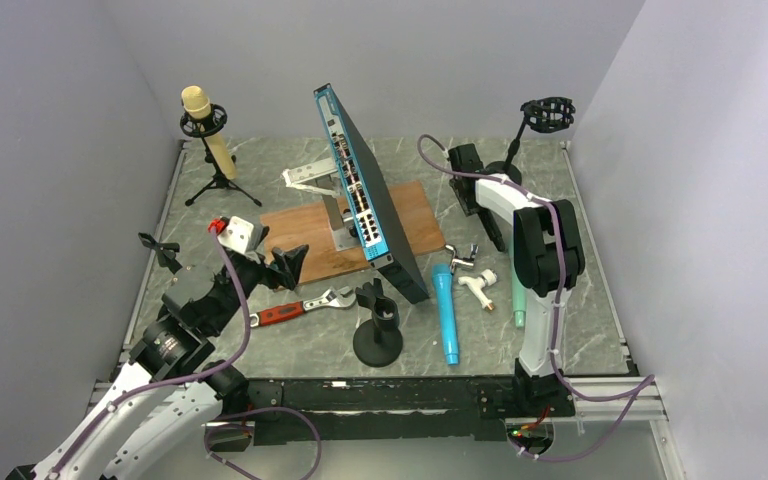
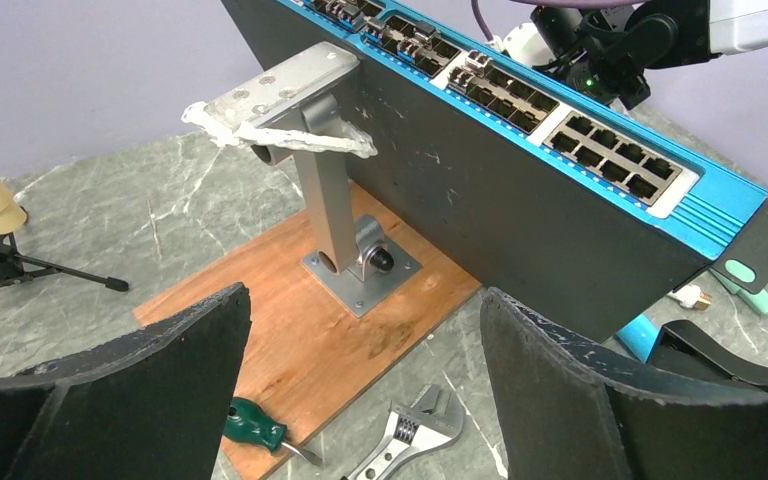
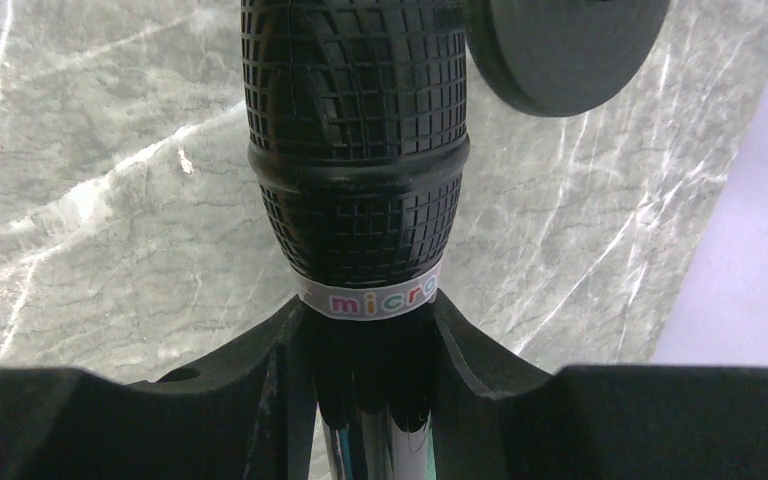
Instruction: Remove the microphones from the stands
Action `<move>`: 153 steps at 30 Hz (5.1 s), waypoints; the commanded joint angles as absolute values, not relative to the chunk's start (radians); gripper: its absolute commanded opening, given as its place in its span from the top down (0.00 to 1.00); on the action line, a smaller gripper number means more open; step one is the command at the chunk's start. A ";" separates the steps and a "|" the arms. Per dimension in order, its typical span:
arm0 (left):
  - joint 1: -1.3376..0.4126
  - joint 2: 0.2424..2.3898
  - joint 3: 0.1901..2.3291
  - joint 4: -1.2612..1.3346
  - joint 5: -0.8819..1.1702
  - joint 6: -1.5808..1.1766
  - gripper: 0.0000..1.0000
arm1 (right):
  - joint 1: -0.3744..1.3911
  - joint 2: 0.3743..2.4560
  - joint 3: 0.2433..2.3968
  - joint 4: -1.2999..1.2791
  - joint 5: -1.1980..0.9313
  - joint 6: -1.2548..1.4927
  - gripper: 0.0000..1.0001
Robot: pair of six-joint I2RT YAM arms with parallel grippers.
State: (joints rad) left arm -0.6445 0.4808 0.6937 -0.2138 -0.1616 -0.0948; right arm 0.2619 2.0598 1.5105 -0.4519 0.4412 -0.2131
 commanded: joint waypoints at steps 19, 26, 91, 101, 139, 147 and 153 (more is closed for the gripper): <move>-0.640 0.492 0.704 -0.194 -0.160 -0.104 0.12 | 0.224 2.119 1.541 -0.488 0.344 -0.177 0.61; -0.640 0.494 0.704 -0.193 -0.154 -0.104 0.12 | 0.224 2.083 1.568 -0.516 0.331 -0.161 0.50; -0.627 0.539 0.706 -0.184 -0.139 -0.104 0.12 | 0.007 2.109 2.351 -0.684 0.245 0.080 0.22; -0.623 0.537 0.706 -0.186 -0.140 -0.104 0.12 | -0.022 2.149 2.306 -0.699 0.233 0.094 0.62; -0.623 0.537 0.706 -0.190 -0.147 -0.101 0.12 | -0.033 2.333 2.206 -0.748 0.201 0.112 0.65; -0.623 0.549 0.707 -0.192 -0.148 -0.101 0.12 | -0.033 2.301 2.309 -0.776 0.184 0.117 0.43; -0.623 0.549 0.704 -0.192 -0.156 -0.099 0.13 | -0.030 2.212 2.356 -0.775 0.189 0.113 0.27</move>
State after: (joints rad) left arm -0.6270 0.5488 0.6941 -0.2138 -0.1543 -0.0944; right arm -0.0441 2.2574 2.3234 -0.6952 0.2218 0.1143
